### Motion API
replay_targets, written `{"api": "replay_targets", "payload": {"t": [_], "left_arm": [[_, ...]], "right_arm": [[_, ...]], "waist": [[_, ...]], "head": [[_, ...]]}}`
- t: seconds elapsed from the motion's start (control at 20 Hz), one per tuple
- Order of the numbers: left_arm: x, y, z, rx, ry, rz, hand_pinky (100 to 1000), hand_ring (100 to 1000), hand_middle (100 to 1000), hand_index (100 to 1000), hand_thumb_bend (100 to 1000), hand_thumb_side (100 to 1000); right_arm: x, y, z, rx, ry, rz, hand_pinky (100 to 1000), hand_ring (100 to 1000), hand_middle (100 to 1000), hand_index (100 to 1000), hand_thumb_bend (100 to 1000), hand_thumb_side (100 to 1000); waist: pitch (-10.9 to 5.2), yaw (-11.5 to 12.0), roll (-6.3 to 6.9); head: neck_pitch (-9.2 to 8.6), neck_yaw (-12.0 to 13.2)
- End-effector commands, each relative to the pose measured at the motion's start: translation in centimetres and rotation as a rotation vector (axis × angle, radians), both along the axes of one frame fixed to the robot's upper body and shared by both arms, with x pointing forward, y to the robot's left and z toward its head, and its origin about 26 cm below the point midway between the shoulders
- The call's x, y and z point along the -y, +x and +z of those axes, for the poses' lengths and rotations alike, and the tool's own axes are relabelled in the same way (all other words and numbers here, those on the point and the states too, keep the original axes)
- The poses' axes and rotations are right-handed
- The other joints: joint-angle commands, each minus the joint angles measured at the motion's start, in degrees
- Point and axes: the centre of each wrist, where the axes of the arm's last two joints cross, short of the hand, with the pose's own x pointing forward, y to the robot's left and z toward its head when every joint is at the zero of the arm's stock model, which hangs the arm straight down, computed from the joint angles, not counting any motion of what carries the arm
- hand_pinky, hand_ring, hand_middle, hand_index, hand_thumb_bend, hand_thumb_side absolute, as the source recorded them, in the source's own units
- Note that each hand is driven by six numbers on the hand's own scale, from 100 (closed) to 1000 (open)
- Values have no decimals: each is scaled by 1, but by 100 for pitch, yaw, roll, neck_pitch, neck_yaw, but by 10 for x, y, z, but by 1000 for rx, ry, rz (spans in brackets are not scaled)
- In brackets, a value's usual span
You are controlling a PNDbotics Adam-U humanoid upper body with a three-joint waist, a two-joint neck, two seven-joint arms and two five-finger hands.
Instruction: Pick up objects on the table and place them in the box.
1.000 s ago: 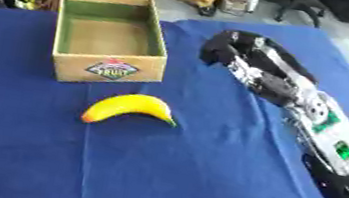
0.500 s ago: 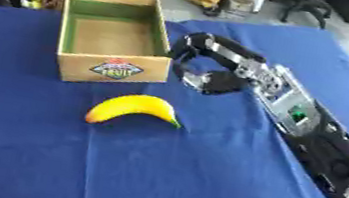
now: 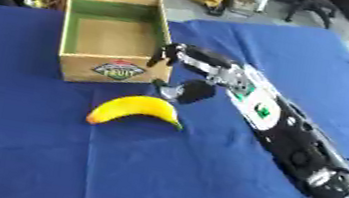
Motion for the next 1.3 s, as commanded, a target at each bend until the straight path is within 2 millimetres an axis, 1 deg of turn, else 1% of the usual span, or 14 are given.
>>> {"api": "replay_targets", "payload": {"t": [0.05, 0.2, 0.45, 0.5, 0.55, 0.6, 0.75, 0.8, 0.85, 0.9, 1.0, 1.3], "left_arm": [[5, 2, 11, 39, -1, -24, 602, 759, 561, 576, 198, 1000], [6, 2, 11, 41, -2, -29, 602, 759, 561, 576, 198, 1000], [6, 2, 11, 41, -2, -28, 600, 758, 560, 576, 199, 1000], [6, 2, 11, 41, -2, -27, 596, 758, 560, 576, 199, 1000], [6, 2, 11, 40, -3, -26, 596, 758, 560, 576, 199, 1000], [5, 2, 11, 40, -4, -25, 597, 758, 560, 576, 199, 1000], [5, 2, 11, 39, -5, -22, 596, 757, 560, 576, 202, 1000], [5, 2, 11, 38, -6, -22, 598, 757, 560, 576, 202, 1000], [4, 2, 11, 37, -6, -22, 599, 757, 560, 576, 202, 1000], [4, 2, 11, 37, -6, -22, 599, 757, 560, 577, 202, 1000], [4, 2, 11, 37, -6, -22, 599, 757, 560, 577, 201, 1000], [5, 2, 11, 38, -7, -26, 599, 757, 560, 576, 200, 1000]], "right_arm": [[1, 5, 5, 33, -28, -10, 782, 880, 791, 816, 138, 501], [-2, 8, 1, 25, -36, -4, 780, 874, 788, 814, 141, 513], [-14, 6, -1, 21, -46, 36, 776, 867, 781, 811, 141, 530], [-15, 6, -1, 19, -52, 44, 776, 865, 780, 813, 184, 529], [-17, 5, -1, 17, -59, 50, 776, 865, 781, 814, 151, 542], [-18, 5, -2, 14, -66, 56, 776, 864, 782, 815, 156, 546], [-22, 2, -2, 13, -89, 78, 773, 856, 781, 821, 217, 565], [-23, 1, -2, 14, -101, 85, 772, 855, 783, 825, 256, 576], [-24, 0, -2, 17, -115, 91, 771, 855, 784, 828, 275, 581], [-25, -1, -2, 21, -133, 98, 771, 855, 786, 832, 321, 594], [-27, -3, -2, 32, -166, 107, 767, 850, 783, 834, 355, 602], [-31, -2, -12, 30, -212, 112, 765, 844, 778, 834, 349, 606]], "waist": [[-62, 34, 14], [-43, 64, 20], [-33, 48, 21], [-35, 43, 19], [-39, 38, 17], [-44, 31, 14], [-71, -1, 0], [-82, -12, -5], [-90, -19, -9], [-96, -23, -12], [-104, -28, -12], [-111, 0, 3]], "head": [[-90, -49], [-103, -66], [-84, -72], [-80, -71], [-77, -71], [-77, -67], [-56, -42], [-48, -37], [-46, -35], [-46, -32], [-44, -28], [-47, -40]]}}
